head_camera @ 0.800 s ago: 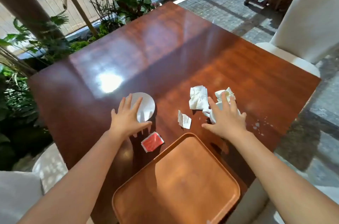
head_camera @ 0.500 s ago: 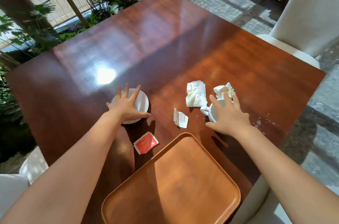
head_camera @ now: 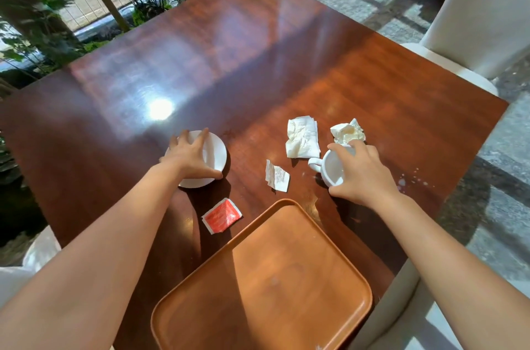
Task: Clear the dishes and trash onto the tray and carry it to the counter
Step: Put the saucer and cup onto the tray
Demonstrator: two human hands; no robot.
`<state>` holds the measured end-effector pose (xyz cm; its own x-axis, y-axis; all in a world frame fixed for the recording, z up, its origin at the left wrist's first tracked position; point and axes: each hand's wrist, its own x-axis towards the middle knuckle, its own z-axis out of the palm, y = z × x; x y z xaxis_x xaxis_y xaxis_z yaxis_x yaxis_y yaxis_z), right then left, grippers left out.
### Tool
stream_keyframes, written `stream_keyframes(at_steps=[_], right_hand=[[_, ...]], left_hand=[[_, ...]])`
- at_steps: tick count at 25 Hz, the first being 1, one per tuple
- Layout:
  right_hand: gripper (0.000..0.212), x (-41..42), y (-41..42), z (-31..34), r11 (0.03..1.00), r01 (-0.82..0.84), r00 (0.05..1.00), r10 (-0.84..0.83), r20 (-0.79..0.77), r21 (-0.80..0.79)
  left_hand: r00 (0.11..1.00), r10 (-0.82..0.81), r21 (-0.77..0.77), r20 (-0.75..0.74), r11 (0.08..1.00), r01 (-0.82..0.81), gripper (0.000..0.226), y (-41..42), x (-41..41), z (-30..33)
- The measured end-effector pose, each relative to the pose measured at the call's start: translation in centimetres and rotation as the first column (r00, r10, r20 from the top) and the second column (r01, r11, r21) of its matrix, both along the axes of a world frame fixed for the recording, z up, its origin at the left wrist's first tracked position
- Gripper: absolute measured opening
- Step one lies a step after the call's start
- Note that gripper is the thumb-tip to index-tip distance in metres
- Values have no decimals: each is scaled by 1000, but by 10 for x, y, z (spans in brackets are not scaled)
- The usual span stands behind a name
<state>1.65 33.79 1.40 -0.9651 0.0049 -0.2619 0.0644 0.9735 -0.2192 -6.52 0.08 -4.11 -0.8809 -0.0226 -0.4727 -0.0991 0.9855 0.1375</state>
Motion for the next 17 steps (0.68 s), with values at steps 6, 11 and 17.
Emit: stream_keyframes(at_steps=[6, 11, 17], right_hand=[[82, 15, -16, 21, 994, -85, 992, 78, -102, -66], [83, 46, -50, 33, 911, -405, 913, 399, -82, -75], [85, 76, -82, 28, 786, -617, 786, 618, 20, -36]], left_hand=[[977, 101, 183, -188, 981, -66, 116, 7, 61, 34], [968, 130, 194, -213, 977, -89, 120, 19, 176, 55], [982, 162, 198, -95, 970, -141, 116, 42, 277, 40]])
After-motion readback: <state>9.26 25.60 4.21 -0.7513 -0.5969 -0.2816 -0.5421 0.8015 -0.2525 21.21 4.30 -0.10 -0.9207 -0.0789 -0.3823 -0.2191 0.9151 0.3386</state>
